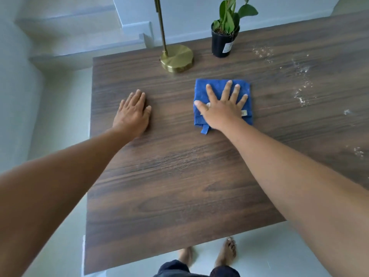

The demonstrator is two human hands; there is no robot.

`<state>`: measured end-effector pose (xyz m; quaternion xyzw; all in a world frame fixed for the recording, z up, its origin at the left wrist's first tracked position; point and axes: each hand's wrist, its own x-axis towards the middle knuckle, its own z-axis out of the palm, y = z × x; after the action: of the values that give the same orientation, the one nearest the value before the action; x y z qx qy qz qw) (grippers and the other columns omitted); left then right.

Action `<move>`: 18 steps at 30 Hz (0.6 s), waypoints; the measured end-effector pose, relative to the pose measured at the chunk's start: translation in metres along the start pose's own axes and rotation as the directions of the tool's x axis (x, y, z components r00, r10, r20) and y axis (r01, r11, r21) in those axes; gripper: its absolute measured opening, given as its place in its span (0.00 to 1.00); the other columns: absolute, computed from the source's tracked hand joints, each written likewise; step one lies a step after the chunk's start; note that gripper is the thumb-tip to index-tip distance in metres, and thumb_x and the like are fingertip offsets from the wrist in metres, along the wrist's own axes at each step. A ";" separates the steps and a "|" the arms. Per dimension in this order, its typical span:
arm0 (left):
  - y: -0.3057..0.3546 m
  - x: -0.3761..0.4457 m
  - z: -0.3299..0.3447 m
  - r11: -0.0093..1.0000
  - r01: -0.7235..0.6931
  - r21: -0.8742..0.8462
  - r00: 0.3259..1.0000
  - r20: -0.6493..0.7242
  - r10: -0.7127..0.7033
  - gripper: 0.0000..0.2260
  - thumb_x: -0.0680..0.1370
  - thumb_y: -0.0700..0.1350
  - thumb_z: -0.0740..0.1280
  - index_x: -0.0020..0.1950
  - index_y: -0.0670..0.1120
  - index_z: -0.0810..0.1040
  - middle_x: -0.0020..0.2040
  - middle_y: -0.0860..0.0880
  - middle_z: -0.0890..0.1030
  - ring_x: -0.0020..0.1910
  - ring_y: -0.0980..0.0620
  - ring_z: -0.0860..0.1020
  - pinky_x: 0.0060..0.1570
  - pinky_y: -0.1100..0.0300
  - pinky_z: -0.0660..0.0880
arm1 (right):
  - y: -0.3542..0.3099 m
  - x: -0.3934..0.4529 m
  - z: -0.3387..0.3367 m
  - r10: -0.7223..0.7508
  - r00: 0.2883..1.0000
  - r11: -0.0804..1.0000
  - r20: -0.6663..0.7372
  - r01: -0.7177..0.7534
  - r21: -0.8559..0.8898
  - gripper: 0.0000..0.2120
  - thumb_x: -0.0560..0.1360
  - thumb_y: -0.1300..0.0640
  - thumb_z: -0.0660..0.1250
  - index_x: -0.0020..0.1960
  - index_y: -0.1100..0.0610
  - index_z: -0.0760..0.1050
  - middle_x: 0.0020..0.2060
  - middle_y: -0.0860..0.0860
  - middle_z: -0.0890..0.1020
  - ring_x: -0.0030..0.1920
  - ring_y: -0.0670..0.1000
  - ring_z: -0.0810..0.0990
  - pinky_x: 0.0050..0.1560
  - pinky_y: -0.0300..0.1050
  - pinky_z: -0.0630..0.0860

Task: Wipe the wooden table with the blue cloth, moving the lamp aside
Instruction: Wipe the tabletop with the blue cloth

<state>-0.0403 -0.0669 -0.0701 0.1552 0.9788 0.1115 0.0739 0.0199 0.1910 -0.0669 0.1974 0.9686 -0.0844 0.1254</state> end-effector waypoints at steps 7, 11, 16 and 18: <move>-0.012 -0.009 0.011 0.998 -0.053 0.014 0.998 -0.039 0.054 0.27 0.84 0.56 0.46 0.81 0.45 0.51 0.81 0.48 0.48 0.80 0.51 0.46 0.78 0.52 0.43 | 0.004 -0.091 0.029 -0.199 0.980 0.974 0.000 0.197 -0.115 0.42 0.70 0.21 0.37 0.79 0.39 0.36 0.79 0.56 0.36 0.79 0.59 0.35 0.75 0.66 0.37; -0.014 -0.008 0.012 0.998 -0.070 0.009 0.997 -0.042 0.070 0.28 0.84 0.56 0.44 0.81 0.45 0.50 0.81 0.48 0.48 0.80 0.51 0.45 0.78 0.51 0.43 | 0.025 -0.063 0.019 -0.055 0.998 0.994 -0.013 0.053 -0.093 0.40 0.72 0.23 0.37 0.79 0.38 0.38 0.80 0.55 0.37 0.79 0.59 0.36 0.75 0.67 0.38; -0.014 -0.007 0.015 0.997 -0.077 0.012 0.996 -0.050 0.077 0.28 0.84 0.57 0.43 0.81 0.45 0.49 0.81 0.48 0.47 0.80 0.51 0.45 0.78 0.51 0.42 | -0.001 -0.056 0.015 0.000 1.000 0.998 0.006 0.001 -0.063 0.41 0.72 0.22 0.38 0.80 0.40 0.38 0.79 0.60 0.36 0.78 0.63 0.35 0.74 0.69 0.37; -0.014 -0.008 0.015 0.997 -0.075 0.020 0.996 -0.050 0.075 0.28 0.84 0.57 0.43 0.81 0.45 0.49 0.81 0.49 0.46 0.80 0.51 0.44 0.78 0.52 0.42 | -0.003 -0.083 0.025 -0.118 0.993 0.988 0.014 0.119 -0.097 0.42 0.70 0.22 0.37 0.79 0.39 0.36 0.79 0.58 0.35 0.78 0.62 0.34 0.75 0.68 0.36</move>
<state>-0.0344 -0.0789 -0.0870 0.1896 0.9748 0.1093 0.0436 0.0980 0.1531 -0.0679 0.1328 0.9810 -0.0450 0.1337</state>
